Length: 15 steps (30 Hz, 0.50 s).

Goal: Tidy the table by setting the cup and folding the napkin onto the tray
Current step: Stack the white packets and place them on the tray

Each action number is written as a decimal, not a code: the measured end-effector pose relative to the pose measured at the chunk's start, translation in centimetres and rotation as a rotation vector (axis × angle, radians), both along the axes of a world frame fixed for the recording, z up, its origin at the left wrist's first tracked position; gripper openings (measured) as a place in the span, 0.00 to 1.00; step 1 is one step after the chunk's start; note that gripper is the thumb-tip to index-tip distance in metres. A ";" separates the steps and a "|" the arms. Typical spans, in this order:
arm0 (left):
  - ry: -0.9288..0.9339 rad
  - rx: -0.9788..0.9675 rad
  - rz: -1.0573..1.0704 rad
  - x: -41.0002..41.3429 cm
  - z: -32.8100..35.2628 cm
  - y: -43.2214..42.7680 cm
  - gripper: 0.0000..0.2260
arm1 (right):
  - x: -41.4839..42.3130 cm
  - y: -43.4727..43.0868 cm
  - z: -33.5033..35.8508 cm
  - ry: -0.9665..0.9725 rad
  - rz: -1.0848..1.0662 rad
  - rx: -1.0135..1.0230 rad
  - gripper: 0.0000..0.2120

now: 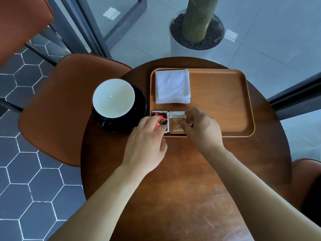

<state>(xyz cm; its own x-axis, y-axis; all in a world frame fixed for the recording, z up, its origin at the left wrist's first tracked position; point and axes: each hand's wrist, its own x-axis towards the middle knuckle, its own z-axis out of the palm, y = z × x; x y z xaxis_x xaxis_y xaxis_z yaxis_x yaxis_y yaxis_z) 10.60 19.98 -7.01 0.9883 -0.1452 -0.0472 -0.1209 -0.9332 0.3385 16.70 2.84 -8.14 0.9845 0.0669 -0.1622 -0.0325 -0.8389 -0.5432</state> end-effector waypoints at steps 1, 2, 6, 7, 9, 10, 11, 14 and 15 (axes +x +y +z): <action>-0.001 0.002 0.000 0.0 0.0 0.0 0.15 | 0.0 0.0 0.0 0.000 0.002 -0.002 0.11; -0.001 0.003 0.001 0.0 -0.1 0.1 0.15 | 0.0 0.0 0.0 -0.005 0.005 -0.001 0.11; -0.013 0.001 0.004 -0.1 -0.2 0.0 0.16 | 0.0 0.0 0.1 -0.020 0.008 0.021 0.10; -0.009 0.001 0.002 -0.1 -0.2 0.0 0.16 | -0.1 0.0 0.2 -0.021 0.004 0.026 0.10; -0.006 -0.005 0.002 -0.1 -0.1 0.0 0.16 | -0.2 -0.1 0.3 -0.028 -0.004 0.031 0.09; -0.003 -0.012 0.005 -0.1 0.0 0.0 0.16 | -0.2 -0.1 0.2 -0.032 -0.006 0.035 0.09; 0.003 -0.020 0.006 -0.1 0.1 0.0 0.16 | -0.2 -0.1 0.3 -0.028 -0.007 0.036 0.09; 0.005 -0.051 0.021 -0.2 0.3 0.0 0.17 | -0.2 -0.2 0.4 -0.019 -0.010 0.038 0.09; 0.015 -0.055 0.025 -0.1 0.5 0.1 0.17 | -0.3 -0.1 0.5 -0.009 -0.010 0.041 0.09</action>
<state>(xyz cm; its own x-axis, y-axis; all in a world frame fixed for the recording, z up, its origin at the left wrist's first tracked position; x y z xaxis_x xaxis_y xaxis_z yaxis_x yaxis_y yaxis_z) 10.45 20.05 -6.52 0.9908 -0.1237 -0.0550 -0.0927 -0.9158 0.3907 16.42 2.71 -7.63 0.9865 0.0633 -0.1509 -0.0360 -0.8157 -0.5773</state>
